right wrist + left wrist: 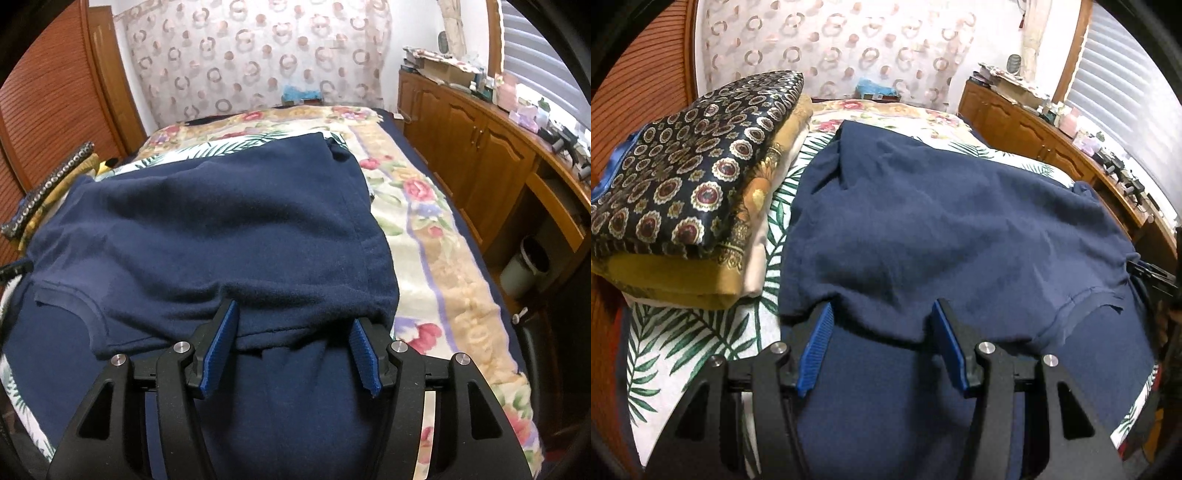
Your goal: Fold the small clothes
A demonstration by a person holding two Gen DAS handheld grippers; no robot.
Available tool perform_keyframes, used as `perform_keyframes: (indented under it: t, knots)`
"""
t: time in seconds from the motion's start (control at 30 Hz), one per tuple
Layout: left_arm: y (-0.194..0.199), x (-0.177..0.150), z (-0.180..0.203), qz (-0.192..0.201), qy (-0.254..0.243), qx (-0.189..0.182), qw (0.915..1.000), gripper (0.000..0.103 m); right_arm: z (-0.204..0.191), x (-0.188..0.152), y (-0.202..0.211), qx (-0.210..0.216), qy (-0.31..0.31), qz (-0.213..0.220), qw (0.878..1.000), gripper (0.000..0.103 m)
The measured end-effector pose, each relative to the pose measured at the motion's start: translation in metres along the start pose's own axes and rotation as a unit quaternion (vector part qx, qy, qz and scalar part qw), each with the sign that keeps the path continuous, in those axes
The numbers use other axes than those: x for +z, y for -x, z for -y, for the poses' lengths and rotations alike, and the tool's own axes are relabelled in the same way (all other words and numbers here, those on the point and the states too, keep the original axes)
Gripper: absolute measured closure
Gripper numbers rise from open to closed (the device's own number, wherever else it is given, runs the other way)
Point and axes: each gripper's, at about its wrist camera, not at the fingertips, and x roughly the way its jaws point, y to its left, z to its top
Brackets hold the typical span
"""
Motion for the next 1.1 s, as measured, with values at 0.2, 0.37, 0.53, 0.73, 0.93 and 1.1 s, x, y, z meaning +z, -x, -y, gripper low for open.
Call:
perform_keyframes:
  t: [0.2, 0.37, 0.53, 0.73, 0.93, 1.1]
  knots:
    - [0.0, 0.001, -0.003, 0.011, 0.002, -0.001, 0.9999, 0.093, 0.0, 0.001, 0.002, -0.008, 0.0, 0.004, 1.0, 0.076]
    - [0.015, 0.0, 0.003, 0.039, -0.013, 0.003, 0.9991, 0.101, -0.003, 0.004, 0.013, -0.005, 0.013, 0.026, 1.0, 0.096]
    - [0.04, 0.003, 0.011, 0.081, -0.02, -0.001, 0.9965, 0.101, -0.001, 0.014, 0.036, 0.002, 0.009, 0.069, 0.998, 0.101]
    - [0.074, 0.004, 0.015, 0.125, -0.021, -0.016, 0.9918, 0.102, -0.005, 0.023, 0.066, 0.006, 0.02, 0.116, 0.993, 0.103]
    - [0.094, -0.006, 0.016, 0.136, -0.032, -0.022, 0.99, 0.102, -0.005, 0.021, 0.098, 0.017, 0.023, 0.136, 0.99, 0.103]
    - [0.108, -0.024, 0.01, 0.142, -0.025, -0.032, 0.989, 0.102, -0.005, 0.009, 0.118, 0.026, 0.029, 0.14, 0.989, 0.103]
